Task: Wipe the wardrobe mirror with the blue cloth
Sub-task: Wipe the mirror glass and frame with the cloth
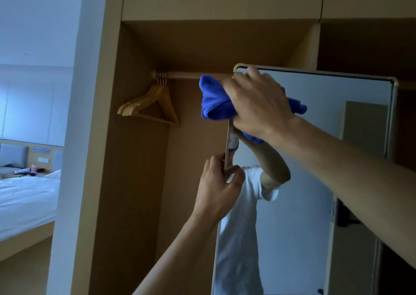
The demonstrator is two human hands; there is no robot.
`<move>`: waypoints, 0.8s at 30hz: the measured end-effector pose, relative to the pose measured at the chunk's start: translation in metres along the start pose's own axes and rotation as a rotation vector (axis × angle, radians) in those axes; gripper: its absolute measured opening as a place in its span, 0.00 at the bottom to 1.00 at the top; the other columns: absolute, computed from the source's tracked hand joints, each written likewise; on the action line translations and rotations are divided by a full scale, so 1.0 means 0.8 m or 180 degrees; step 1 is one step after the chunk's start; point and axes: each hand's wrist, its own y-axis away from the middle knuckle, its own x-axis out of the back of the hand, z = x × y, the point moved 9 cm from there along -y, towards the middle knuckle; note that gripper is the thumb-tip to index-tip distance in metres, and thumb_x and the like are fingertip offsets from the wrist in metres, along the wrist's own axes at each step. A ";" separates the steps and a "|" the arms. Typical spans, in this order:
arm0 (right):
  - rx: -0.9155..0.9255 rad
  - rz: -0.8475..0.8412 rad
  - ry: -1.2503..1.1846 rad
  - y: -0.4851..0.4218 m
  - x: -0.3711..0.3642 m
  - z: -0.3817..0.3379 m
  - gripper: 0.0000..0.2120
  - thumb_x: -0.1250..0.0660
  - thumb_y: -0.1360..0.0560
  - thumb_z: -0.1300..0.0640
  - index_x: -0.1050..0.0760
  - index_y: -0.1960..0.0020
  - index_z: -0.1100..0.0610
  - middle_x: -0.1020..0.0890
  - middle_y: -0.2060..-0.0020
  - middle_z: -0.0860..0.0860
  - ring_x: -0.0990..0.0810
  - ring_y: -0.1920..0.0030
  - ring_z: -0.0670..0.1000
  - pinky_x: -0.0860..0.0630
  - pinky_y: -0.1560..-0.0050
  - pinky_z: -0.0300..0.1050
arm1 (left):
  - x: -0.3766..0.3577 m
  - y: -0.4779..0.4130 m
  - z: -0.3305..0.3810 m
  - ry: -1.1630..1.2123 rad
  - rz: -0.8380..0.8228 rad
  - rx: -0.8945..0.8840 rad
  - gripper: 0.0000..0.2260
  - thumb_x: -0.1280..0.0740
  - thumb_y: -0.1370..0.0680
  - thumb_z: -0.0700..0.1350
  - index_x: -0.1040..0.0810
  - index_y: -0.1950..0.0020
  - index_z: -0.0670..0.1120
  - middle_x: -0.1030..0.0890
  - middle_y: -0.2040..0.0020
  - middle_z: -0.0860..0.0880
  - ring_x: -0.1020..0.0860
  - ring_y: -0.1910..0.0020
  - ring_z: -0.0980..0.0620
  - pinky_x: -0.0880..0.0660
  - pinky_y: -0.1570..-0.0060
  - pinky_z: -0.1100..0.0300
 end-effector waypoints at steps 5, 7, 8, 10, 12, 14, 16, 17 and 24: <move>-0.0114 0.0221 0.0181 -0.034 0.007 0.020 0.17 0.31 0.31 0.61 0.27 0.43 0.60 0.22 0.49 0.58 0.27 0.46 0.61 0.36 0.54 0.51 | -0.001 0.008 -0.009 -0.0046 0.0005 -0.0022 0.14 0.30 0.21 0.47 0.28 0.37 0.55 0.28 0.48 0.63 0.25 0.49 0.67 0.31 0.57 0.77; -0.0136 0.0277 0.0169 -0.034 0.008 0.021 0.16 0.32 0.32 0.62 0.27 0.44 0.60 0.22 0.50 0.57 0.27 0.47 0.61 0.37 0.55 0.51 | -0.001 0.011 -0.012 0.0018 0.0017 -0.0017 0.15 0.30 0.21 0.48 0.28 0.36 0.54 0.27 0.47 0.62 0.24 0.49 0.71 0.30 0.58 0.78; -0.0117 0.0312 0.0162 -0.031 0.008 0.019 0.16 0.31 0.33 0.62 0.27 0.45 0.61 0.22 0.51 0.57 0.27 0.48 0.61 0.35 0.55 0.51 | -0.001 0.012 -0.013 0.0061 0.0014 -0.0014 0.15 0.30 0.21 0.48 0.28 0.35 0.54 0.27 0.46 0.61 0.24 0.49 0.73 0.29 0.57 0.78; -0.0032 0.0322 0.0127 -0.021 0.007 0.012 0.17 0.30 0.34 0.63 0.26 0.46 0.61 0.21 0.53 0.57 0.26 0.49 0.60 0.31 0.53 0.53 | -0.001 0.014 -0.016 0.0131 0.0023 -0.0010 0.13 0.30 0.21 0.47 0.27 0.38 0.57 0.26 0.45 0.61 0.22 0.47 0.71 0.27 0.53 0.74; 0.0079 0.0257 0.0074 -0.008 0.000 0.002 0.18 0.29 0.35 0.62 0.26 0.45 0.61 0.20 0.53 0.57 0.26 0.49 0.60 0.28 0.52 0.54 | -0.001 0.015 -0.017 0.0139 0.0050 -0.0023 0.13 0.30 0.21 0.47 0.29 0.45 0.63 0.25 0.45 0.61 0.21 0.45 0.62 0.26 0.49 0.67; 0.0192 0.0152 0.0064 0.007 -0.009 -0.011 0.20 0.28 0.35 0.60 0.26 0.45 0.60 0.20 0.53 0.56 0.25 0.48 0.59 0.27 0.54 0.54 | -0.001 0.014 -0.020 0.0070 0.0083 -0.0013 0.12 0.30 0.21 0.47 0.30 0.47 0.63 0.25 0.47 0.61 0.22 0.45 0.59 0.26 0.50 0.66; 0.0266 0.0074 0.0029 0.025 -0.019 -0.026 0.20 0.27 0.36 0.59 0.25 0.45 0.59 0.20 0.53 0.55 0.25 0.50 0.58 0.26 0.55 0.53 | -0.002 0.014 -0.026 0.0014 0.0118 0.0047 0.10 0.30 0.21 0.49 0.27 0.43 0.57 0.25 0.48 0.60 0.23 0.46 0.58 0.26 0.51 0.65; 0.0291 0.0036 -0.0005 0.035 -0.023 -0.033 0.20 0.27 0.36 0.59 0.25 0.45 0.59 0.20 0.53 0.55 0.25 0.50 0.58 0.26 0.55 0.52 | -0.002 0.014 -0.030 0.0000 0.0140 0.0075 0.10 0.30 0.21 0.50 0.27 0.42 0.55 0.25 0.48 0.58 0.22 0.47 0.58 0.25 0.51 0.62; 0.0383 -0.0057 -0.0247 0.077 -0.038 -0.058 0.20 0.30 0.37 0.62 0.24 0.46 0.61 0.20 0.55 0.57 0.25 0.53 0.58 0.25 0.58 0.51 | -0.010 0.028 -0.034 0.0030 0.0263 0.0091 0.13 0.31 0.20 0.47 0.31 0.41 0.61 0.25 0.46 0.60 0.25 0.49 0.68 0.30 0.56 0.72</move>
